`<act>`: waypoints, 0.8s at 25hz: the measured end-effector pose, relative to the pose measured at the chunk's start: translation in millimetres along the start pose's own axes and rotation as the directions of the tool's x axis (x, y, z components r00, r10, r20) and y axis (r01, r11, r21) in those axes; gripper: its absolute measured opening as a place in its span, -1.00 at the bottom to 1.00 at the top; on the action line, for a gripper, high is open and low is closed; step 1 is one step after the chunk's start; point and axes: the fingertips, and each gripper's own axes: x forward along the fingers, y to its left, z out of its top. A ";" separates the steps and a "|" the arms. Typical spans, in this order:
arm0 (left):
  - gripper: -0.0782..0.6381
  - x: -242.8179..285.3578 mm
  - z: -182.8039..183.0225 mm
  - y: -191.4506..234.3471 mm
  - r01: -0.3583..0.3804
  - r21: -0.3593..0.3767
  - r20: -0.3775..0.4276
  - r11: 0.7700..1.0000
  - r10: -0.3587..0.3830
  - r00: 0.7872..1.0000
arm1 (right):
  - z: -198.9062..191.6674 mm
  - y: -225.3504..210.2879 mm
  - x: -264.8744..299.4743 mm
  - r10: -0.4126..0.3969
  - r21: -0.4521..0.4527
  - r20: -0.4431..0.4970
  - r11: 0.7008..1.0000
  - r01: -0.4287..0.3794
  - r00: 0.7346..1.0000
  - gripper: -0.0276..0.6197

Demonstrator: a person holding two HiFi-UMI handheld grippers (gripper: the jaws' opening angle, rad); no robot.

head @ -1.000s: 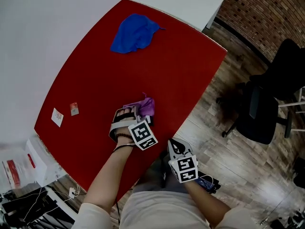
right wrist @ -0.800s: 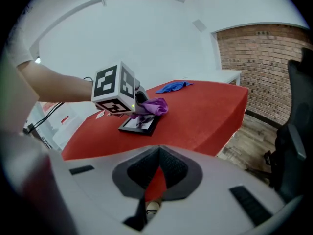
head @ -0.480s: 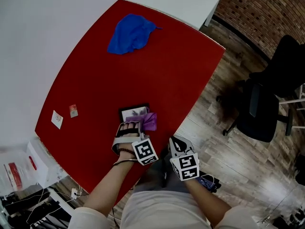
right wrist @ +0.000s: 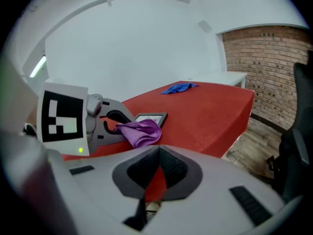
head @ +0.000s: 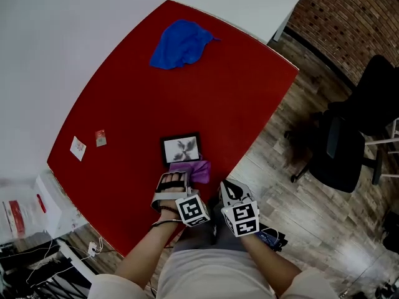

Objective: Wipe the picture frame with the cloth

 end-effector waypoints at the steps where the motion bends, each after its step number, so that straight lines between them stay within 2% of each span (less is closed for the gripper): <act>1: -0.61 -2.3 0.8 2.4 0.000 -0.054 0.028 0.999 0.001 1.000 | 2.0 0.8 -2.2 0.000 -0.006 0.005 1.000 0.000 1.000 -0.90; 3: -0.61 -13.1 0.6 9.6 0.010 -0.193 0.091 0.981 0.007 0.996 | 8.4 2.7 -8.8 0.001 -0.020 0.017 1.000 -0.001 1.000 -0.90; 4: -0.61 -22.6 -1.0 13.9 0.019 -0.277 0.120 0.961 0.015 0.993 | 13.1 4.3 -13.1 0.003 -0.027 0.023 1.000 -0.002 1.000 -0.90; 5: -0.61 -34.7 -3.1 18.0 0.030 -0.371 0.151 0.928 0.028 0.988 | 18.7 6.4 -18.4 0.006 -0.035 0.030 0.999 -0.005 1.000 -0.90; 6: -0.61 -48.8 -5.2 20.9 0.046 -0.466 0.184 0.883 0.046 0.982 | 24.9 8.9 -24.8 0.011 -0.042 0.037 0.999 -0.009 0.999 -0.90; 8: -0.61 -81.7 -6.7 21.9 0.083 -0.622 0.251 0.779 0.098 0.963 | 38.1 14.5 -40.4 0.016 -0.056 0.052 0.998 -0.013 0.999 -0.90; 10: -0.61 -117.7 -4.8 19.0 0.132 -0.734 0.310 0.666 0.155 0.938 | 51.4 21.7 -56.2 0.020 -0.069 0.067 0.998 -0.016 0.998 -0.90; 12: -0.61 -147.6 -6.6 15.3 0.175 -0.819 0.336 0.546 0.209 0.919 | 61.9 30.5 -68.9 0.031 -0.088 0.081 0.996 -0.024 0.996 -0.90; 13: -0.61 -159.0 -9.5 15.2 0.178 -0.848 0.332 0.500 0.238 0.913 | 65.7 34.8 -73.6 0.038 -0.099 0.085 0.995 -0.030 0.996 -0.90; 14: -0.61 -167.6 -13.1 16.3 0.166 -0.866 0.321 0.471 0.271 0.908 | 69.0 38.6 -77.0 0.045 -0.106 0.090 0.994 -0.035 0.995 -0.90; 17: -0.61 -181.4 -24.0 20.1 0.099 -0.893 0.278 0.439 0.365 0.889 | 75.6 48.0 -81.2 0.053 -0.119 0.098 0.992 -0.042 0.994 -0.90; 20: -0.61 -187.5 -34.0 21.5 0.104 -0.921 0.261 0.376 0.395 0.881 | 80.3 60.2 -83.2 0.065 -0.133 0.109 0.990 -0.050 0.992 -0.90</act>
